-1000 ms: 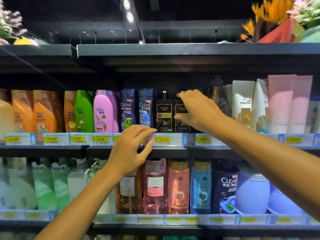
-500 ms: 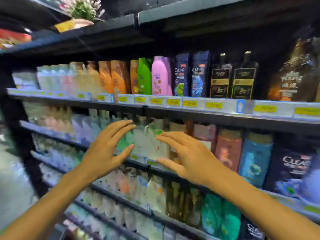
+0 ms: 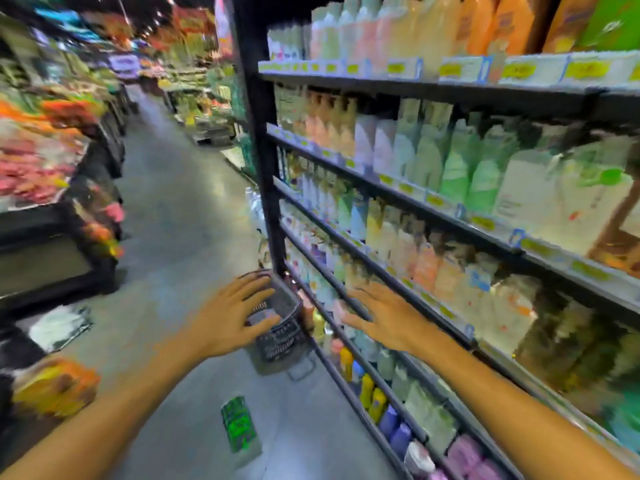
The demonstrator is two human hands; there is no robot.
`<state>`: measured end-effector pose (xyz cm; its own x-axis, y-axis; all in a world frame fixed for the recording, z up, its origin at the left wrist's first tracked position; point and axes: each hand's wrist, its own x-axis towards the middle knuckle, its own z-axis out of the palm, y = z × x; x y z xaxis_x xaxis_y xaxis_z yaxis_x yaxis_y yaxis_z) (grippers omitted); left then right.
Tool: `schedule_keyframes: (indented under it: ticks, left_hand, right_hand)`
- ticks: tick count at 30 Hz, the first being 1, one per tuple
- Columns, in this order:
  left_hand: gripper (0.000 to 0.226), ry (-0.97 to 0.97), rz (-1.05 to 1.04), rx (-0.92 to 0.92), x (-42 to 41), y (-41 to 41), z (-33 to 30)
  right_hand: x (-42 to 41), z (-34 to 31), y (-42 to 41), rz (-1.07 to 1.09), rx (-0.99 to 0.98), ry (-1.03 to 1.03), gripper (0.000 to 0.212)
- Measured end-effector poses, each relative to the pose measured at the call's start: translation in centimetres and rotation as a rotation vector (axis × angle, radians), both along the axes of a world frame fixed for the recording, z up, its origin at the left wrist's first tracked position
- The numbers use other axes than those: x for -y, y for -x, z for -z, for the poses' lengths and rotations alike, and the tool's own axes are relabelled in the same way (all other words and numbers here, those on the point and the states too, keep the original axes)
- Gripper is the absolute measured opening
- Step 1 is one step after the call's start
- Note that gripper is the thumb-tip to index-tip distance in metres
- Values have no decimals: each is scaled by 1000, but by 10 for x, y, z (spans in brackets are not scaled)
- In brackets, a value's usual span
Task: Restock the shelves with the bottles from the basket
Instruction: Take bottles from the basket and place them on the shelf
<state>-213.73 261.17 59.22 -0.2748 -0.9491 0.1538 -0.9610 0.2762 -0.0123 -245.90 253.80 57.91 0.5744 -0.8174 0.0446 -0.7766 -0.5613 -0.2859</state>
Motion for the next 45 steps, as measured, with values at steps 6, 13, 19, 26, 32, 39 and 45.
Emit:
schedule_keyframes:
  ticks: [6,13,19,26,32,39,45]
  left_hand:
    - [98,-146,-196,-42,-15,-120,74]
    - [116,-279,-294,-70,-14,-211,137]
    - [120,-367,-297,-111,33,-249,175]
    - [127,-502,-287,-87,128,-293,221]
    - [140,-661,-328,-46,233,-347,234]
    - [113,-679,-318,-62,345,-406,237]
    - [115,-770,-227,-75,432,-464,278]
  right_hand:
    - [21,70,-118,-48,-88,-177,111]
    - [52,121,-203,-66,-200,-198,102]
    - [93,164,-242,-67,-210,-280,104]
    - [180,217,-285,-46,-200,-411,123]
    - [282,241,-347,-48,-226,-533,114]
    - [379,254,-416,-20,-172,-588,97]
    - [439,274,-467,91,-105,-656,96]
